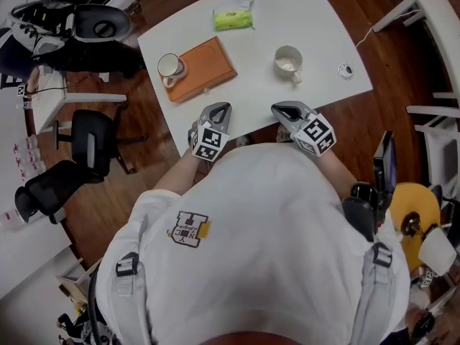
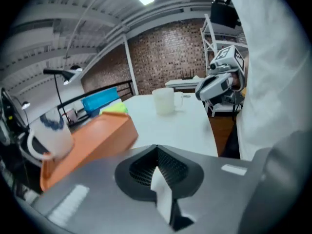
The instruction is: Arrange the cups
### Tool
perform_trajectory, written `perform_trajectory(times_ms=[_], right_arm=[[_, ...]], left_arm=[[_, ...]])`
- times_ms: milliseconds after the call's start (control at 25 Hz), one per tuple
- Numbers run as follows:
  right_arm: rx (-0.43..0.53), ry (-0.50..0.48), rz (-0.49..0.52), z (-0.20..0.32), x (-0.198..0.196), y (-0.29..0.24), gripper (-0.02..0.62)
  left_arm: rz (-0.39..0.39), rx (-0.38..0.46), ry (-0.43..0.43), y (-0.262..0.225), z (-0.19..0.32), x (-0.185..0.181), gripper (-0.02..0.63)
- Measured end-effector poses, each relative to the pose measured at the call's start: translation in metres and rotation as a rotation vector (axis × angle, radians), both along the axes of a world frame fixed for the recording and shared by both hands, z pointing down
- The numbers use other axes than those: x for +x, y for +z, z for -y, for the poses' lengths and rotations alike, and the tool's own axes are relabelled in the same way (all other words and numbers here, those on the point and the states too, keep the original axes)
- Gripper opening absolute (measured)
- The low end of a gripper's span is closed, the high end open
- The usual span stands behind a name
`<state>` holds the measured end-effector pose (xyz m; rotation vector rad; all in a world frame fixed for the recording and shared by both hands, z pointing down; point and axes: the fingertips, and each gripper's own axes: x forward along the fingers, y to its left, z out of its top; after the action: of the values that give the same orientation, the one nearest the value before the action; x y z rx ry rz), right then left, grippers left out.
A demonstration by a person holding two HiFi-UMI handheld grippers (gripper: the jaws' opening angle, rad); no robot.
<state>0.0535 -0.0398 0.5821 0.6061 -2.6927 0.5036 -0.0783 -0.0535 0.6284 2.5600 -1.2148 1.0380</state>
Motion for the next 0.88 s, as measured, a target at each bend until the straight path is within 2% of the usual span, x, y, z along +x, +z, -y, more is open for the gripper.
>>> perform_trajectory(times_ms=[120, 280, 680, 880], right_arm=[[-0.041, -0.023, -0.016, -0.006, 0.007, 0.017, 0.000], [-0.066, -0.069, -0.031, -0.010, 0.008, 0.027, 0.000], [-0.060, -0.135, -0.035, -0.003, 0.011, 0.028, 0.000], [-0.052, -0.138, -0.036, -0.002, 0.014, 0.025, 0.000]], left_arm=[[-0.021, -0.107, -0.100, 0.032, -0.016, -0.002, 0.000], [-0.022, -0.171, -0.169, 0.049, -0.024, -0.004, 0.000], [0.001, -0.144, -0.190, 0.053, -0.027, -0.007, 0.000], [0.007, -0.139, -0.191, 0.053, -0.029, -0.007, 0.000]])
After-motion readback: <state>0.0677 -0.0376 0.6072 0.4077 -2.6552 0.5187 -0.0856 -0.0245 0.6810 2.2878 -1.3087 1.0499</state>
